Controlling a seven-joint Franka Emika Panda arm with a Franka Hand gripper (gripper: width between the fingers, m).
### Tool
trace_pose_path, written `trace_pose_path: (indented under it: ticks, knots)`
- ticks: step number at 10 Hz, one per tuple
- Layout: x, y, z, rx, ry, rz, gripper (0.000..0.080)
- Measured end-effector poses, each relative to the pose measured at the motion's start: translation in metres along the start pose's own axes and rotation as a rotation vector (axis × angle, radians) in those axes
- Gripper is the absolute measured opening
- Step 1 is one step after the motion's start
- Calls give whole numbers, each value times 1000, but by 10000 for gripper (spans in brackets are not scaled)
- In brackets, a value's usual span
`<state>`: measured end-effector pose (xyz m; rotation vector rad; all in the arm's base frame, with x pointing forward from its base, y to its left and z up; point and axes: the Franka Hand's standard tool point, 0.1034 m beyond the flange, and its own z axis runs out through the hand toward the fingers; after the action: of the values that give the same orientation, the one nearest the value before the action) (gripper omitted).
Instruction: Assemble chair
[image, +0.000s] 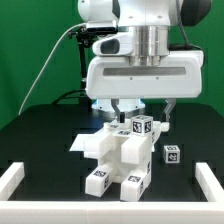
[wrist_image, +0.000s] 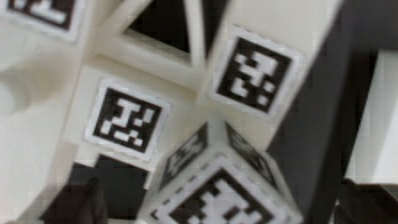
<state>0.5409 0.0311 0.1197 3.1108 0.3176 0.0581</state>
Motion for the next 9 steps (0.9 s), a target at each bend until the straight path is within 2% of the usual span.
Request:
trace_pose_path:
  ticks: [5,6,7,9]
  knots:
    - [0,5,2,-3,-3,-325,649]
    - [0,4,3,-3,-5,-294,527]
    - [0,5,3,-3,-5,-283,527]
    - [-1,4,3,-2,-6,-186,282]
